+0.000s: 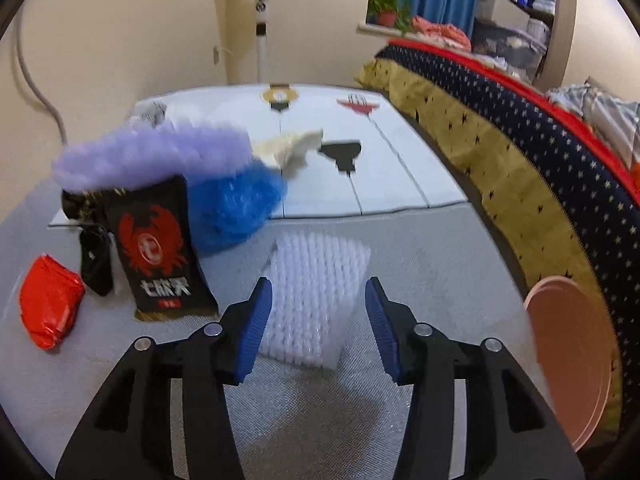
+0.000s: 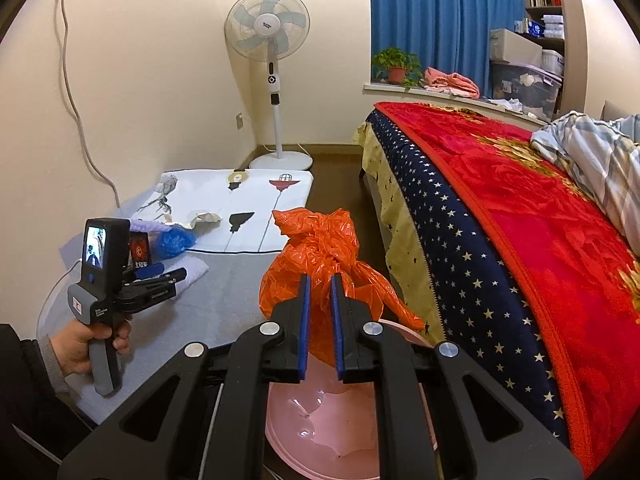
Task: Collect trash
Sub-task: 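Carry the orange bag over the wastebasket with the right tool while the left tool grasps the white bubble wrap, then open both tools over the pink wastebasket, dropping bag and bubble wrap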
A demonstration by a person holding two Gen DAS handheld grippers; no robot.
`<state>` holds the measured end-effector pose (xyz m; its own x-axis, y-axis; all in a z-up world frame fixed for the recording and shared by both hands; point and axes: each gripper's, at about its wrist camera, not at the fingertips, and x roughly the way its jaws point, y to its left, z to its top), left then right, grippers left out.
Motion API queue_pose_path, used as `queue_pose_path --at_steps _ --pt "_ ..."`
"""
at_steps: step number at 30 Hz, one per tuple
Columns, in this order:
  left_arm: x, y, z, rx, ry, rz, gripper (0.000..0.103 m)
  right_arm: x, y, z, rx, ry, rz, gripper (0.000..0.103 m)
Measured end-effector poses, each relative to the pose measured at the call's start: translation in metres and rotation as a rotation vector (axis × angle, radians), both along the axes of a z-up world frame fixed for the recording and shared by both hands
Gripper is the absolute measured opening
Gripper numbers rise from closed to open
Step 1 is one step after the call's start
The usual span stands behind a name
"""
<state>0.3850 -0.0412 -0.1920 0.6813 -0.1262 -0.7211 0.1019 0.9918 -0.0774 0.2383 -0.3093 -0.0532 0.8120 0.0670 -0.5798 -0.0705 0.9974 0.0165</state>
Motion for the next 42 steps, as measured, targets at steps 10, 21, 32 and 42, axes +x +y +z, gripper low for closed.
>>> queue_pose_path --at_steps 10,21,32,42 --pt "0.012 -0.004 -0.012 -0.023 0.015 -0.028 0.014 0.010 -0.001 -0.005 0.003 0.029 -0.007 0.011" --pt "-0.017 -0.013 0.043 -0.056 -0.053 -0.079 0.010 0.010 -0.009 -0.004 0.017 0.027 -0.018 0.011" --pt "-0.092 -0.091 0.120 -0.175 -0.073 -0.266 0.010 -0.012 -0.041 0.011 0.081 0.019 -0.061 0.010" --pt "-0.109 -0.177 0.114 -0.166 0.025 -0.366 0.010 -0.028 -0.083 -0.001 0.112 0.080 -0.139 0.010"
